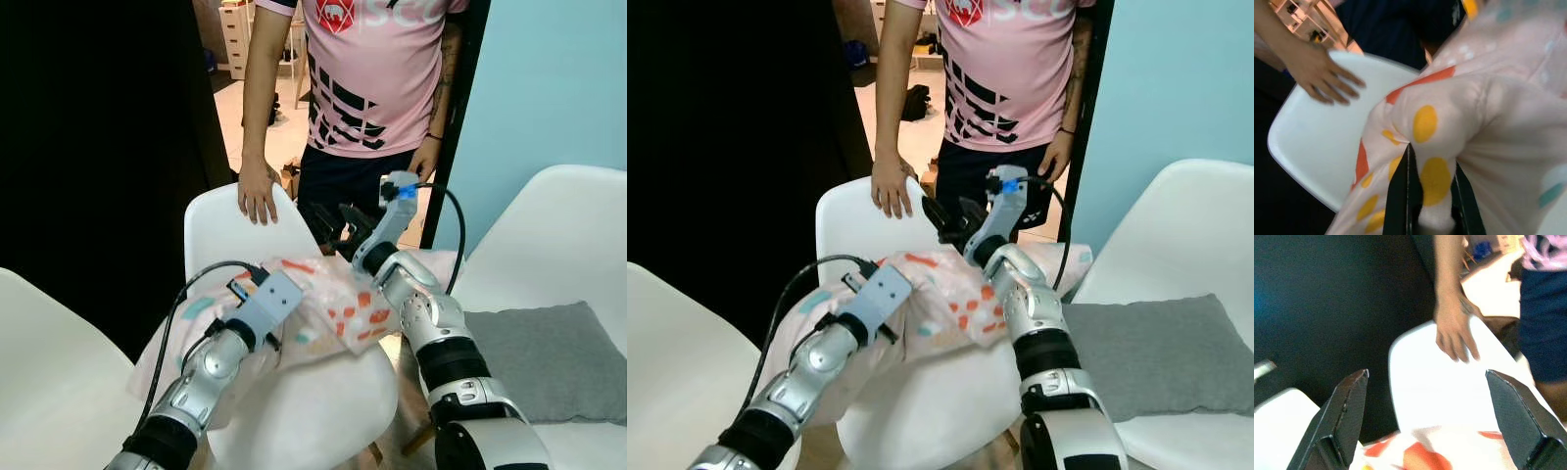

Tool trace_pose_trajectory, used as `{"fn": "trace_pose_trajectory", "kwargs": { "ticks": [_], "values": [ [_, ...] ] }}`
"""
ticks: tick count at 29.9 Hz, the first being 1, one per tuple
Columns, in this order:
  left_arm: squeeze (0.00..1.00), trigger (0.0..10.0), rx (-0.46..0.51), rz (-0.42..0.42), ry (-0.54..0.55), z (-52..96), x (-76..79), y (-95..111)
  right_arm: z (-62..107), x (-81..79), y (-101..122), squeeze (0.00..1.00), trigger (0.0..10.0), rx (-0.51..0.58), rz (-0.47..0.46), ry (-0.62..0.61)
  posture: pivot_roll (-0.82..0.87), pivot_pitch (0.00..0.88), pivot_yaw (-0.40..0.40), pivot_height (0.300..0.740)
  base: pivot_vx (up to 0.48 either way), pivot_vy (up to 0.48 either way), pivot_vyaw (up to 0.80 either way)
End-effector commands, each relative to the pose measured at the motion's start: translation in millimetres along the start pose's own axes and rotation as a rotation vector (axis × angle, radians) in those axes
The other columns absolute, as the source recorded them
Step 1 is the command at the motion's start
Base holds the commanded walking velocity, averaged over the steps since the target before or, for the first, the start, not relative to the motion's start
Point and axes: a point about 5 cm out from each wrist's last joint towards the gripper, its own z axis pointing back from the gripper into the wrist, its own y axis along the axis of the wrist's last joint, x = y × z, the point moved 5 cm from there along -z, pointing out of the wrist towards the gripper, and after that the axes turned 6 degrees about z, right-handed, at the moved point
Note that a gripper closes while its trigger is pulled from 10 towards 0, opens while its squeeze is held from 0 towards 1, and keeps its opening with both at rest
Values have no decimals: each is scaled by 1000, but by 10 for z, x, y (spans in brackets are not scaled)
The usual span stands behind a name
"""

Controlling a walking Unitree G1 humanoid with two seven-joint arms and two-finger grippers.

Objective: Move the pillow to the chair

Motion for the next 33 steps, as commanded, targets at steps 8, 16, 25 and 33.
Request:
{"fn": "trace_pose_trajectory", "kwargs": {
  "ticks": [8,16,25,33],
  "values": [
    [0,10000,-164,-143,7,182,-41,-514,24,33,-328,0,10000,-166,32,-28,-4,0,55,620,0,0,0],
    [0,10000,-242,-201,-27,294,-41,-762,45,118,-466,0,10000,-236,34,-77,1,0,54,595,0,0,0],
    [0,10000,-250,-389,63,239,-424,-743,66,104,-513,0,10000,-257,28,-57,-5,0,55,576,0,0,0],
    [0,10000,-120,-472,218,79,-896,-331,87,32,-672,0,10000,-336,51,-13,-4,0,52,576,0,0,0]
  ]
}}
